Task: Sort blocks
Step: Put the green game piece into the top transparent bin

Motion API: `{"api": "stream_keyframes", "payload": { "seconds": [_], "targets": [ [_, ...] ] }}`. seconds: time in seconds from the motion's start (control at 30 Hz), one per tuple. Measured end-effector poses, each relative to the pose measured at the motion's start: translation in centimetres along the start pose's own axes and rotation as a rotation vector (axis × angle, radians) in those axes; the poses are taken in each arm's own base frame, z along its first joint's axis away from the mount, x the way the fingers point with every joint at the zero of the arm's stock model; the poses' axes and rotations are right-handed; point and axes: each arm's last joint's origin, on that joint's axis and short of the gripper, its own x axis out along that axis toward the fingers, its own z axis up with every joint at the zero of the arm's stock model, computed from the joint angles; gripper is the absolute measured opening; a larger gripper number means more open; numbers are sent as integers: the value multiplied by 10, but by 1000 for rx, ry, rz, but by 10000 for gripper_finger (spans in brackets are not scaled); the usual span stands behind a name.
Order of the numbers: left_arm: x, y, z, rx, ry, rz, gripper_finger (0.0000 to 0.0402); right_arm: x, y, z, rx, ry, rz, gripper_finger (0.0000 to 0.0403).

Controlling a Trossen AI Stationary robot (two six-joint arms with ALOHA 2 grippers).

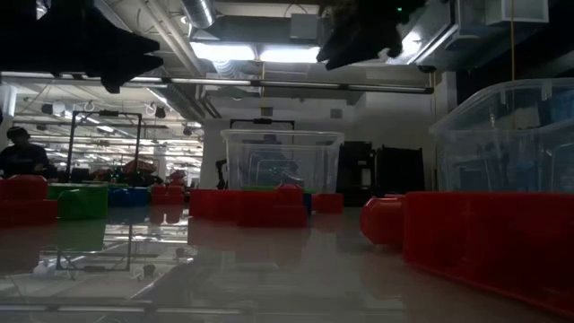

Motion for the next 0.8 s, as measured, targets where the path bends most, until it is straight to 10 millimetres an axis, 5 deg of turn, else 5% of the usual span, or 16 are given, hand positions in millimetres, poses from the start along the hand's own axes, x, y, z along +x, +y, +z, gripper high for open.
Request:
{"api": "stream_keyframes", "payload": {
  "seconds": [0.2, 0.43, 0.6, 0.8],
  "targets": [
    [24, -9, 18, 51, 143, -31, 243, 9, 72, 13, -37, -64, 162, 234],
    [56, -37, 41, 172, 546, -133, 239, 18, 144, 13, 11, -181, 180, 234],
    [64, -63, 49, 176, 801, -194, 238, 15, 174, 10, 56, -189, 100, 234],
    [56, -80, 32, 147, 1031, -182, 238, 11, 184, 13, 90, -232, -9, 234]
  ]
}}
